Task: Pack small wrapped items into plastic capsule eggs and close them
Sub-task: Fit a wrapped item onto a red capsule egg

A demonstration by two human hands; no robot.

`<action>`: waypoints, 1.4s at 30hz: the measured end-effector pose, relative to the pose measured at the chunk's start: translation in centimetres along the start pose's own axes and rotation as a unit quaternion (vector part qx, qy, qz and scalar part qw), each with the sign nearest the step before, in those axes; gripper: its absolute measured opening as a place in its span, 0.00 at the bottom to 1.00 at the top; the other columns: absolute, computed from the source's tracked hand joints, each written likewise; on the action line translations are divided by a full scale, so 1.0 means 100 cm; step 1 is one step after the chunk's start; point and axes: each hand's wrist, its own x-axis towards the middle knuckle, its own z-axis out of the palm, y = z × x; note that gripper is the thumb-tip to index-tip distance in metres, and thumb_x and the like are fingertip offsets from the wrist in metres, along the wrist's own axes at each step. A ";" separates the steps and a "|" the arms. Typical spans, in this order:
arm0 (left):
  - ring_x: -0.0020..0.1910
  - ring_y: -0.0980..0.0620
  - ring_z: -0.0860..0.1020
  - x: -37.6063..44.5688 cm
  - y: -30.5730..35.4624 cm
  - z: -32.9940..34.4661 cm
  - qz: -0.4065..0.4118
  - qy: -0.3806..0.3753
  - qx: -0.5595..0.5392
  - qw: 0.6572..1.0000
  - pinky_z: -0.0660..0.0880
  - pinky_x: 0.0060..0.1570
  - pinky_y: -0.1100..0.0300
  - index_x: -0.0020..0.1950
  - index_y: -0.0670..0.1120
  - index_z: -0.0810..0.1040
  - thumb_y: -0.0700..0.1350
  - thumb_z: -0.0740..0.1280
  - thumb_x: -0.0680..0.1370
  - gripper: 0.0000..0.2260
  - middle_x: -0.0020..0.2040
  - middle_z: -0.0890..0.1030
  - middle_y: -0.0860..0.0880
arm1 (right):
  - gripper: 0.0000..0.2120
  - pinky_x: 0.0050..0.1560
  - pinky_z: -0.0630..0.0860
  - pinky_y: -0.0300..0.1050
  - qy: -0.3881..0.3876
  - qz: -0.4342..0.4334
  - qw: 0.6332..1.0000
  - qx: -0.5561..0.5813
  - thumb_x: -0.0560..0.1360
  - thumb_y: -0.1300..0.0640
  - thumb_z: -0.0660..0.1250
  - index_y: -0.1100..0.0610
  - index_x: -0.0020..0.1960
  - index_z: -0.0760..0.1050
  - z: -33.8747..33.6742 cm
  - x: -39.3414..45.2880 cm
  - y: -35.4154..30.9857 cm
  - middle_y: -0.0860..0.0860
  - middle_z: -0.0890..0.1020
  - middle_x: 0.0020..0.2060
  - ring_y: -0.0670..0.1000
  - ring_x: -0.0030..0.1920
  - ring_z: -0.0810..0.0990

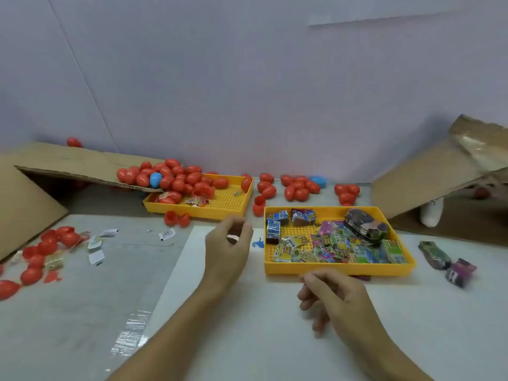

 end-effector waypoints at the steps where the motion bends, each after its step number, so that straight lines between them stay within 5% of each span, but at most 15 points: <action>1: 0.38 0.60 0.78 0.015 0.001 0.003 0.030 0.011 0.001 0.999 0.73 0.37 0.69 0.41 0.52 0.77 0.39 0.68 0.79 0.10 0.37 0.80 0.55 | 0.10 0.24 0.74 0.44 -0.005 -0.012 1.000 0.006 0.78 0.60 0.67 0.52 0.42 0.84 -0.001 0.003 0.006 0.56 0.83 0.34 0.54 0.32 0.82; 7: 0.42 0.56 0.76 0.115 -0.003 0.061 0.116 -0.040 0.152 0.981 0.71 0.41 0.70 0.48 0.46 0.79 0.41 0.69 0.77 0.02 0.44 0.80 0.51 | 0.07 0.28 0.74 0.41 -0.035 0.027 0.999 0.026 0.76 0.53 0.71 0.48 0.40 0.84 -0.007 0.015 0.022 0.55 0.84 0.34 0.51 0.32 0.82; 12: 0.60 0.46 0.77 0.163 -0.023 0.101 0.070 -0.188 0.379 0.904 0.72 0.58 0.55 0.64 0.44 0.79 0.47 0.70 0.76 0.17 0.62 0.80 0.45 | 0.07 0.31 0.74 0.38 -0.047 0.028 0.998 0.025 0.68 0.49 0.67 0.47 0.40 0.83 -0.007 0.014 0.023 0.52 0.84 0.33 0.49 0.32 0.83; 16: 0.63 0.42 0.74 0.168 -0.031 0.110 0.070 -0.168 0.445 0.877 0.71 0.62 0.52 0.63 0.45 0.80 0.41 0.69 0.76 0.15 0.63 0.77 0.41 | 0.07 0.32 0.74 0.38 -0.044 0.014 0.999 0.024 0.69 0.49 0.66 0.47 0.41 0.82 -0.009 0.015 0.025 0.51 0.84 0.33 0.49 0.32 0.83; 19: 0.63 0.40 0.74 0.161 -0.031 0.103 0.090 -0.143 0.400 0.901 0.70 0.62 0.52 0.66 0.42 0.78 0.37 0.66 0.79 0.16 0.63 0.75 0.39 | 0.07 0.29 0.74 0.40 -0.044 0.014 0.998 0.036 0.69 0.49 0.67 0.48 0.41 0.83 -0.008 0.015 0.024 0.52 0.84 0.32 0.49 0.32 0.82; 25: 0.54 0.47 0.75 0.100 0.020 0.077 0.321 0.002 0.130 0.938 0.76 0.55 0.61 0.68 0.38 0.75 0.36 0.65 0.79 0.16 0.58 0.72 0.39 | 0.07 0.27 0.74 0.41 -0.040 -0.003 0.998 0.051 0.70 0.50 0.68 0.51 0.41 0.83 -0.009 0.016 0.023 0.54 0.83 0.32 0.49 0.32 0.81; 29: 0.54 0.52 0.78 0.017 0.039 0.060 0.172 -0.023 -0.124 0.977 0.77 0.50 0.67 0.64 0.46 0.78 0.37 0.70 0.77 0.15 0.56 0.73 0.42 | 0.06 0.25 0.74 0.43 -0.034 -0.016 0.997 0.071 0.75 0.55 0.69 0.55 0.42 0.82 -0.010 0.014 0.022 0.55 0.82 0.33 0.53 0.30 0.79; 33: 0.47 0.47 0.84 -0.052 0.035 0.039 -0.015 -0.088 -0.243 0.966 0.81 0.45 0.60 0.49 0.51 0.81 0.42 0.77 0.70 0.10 0.45 0.84 0.49 | 0.13 0.25 0.73 0.44 -0.006 -0.018 0.990 0.142 0.79 0.53 0.64 0.58 0.44 0.82 -0.011 0.011 0.013 0.56 0.81 0.33 0.54 0.31 0.79; 37: 0.47 0.49 0.84 -0.075 0.024 0.022 -0.015 -0.102 -0.224 0.969 0.80 0.47 0.59 0.48 0.47 0.80 0.42 0.78 0.69 0.11 0.46 0.84 0.45 | 0.26 0.23 0.67 0.40 0.004 -0.011 0.988 0.155 0.78 0.39 0.60 0.62 0.47 0.82 -0.011 0.008 0.008 0.58 0.79 0.31 0.51 0.29 0.75; 42: 0.48 0.46 0.83 -0.077 0.025 0.015 0.035 -0.159 -0.191 0.968 0.80 0.51 0.55 0.58 0.47 0.78 0.37 0.77 0.68 0.20 0.49 0.82 0.49 | 0.21 0.22 0.66 0.39 0.003 -0.049 0.995 0.086 0.77 0.38 0.61 0.54 0.40 0.80 -0.009 0.000 0.009 0.53 0.80 0.30 0.49 0.27 0.75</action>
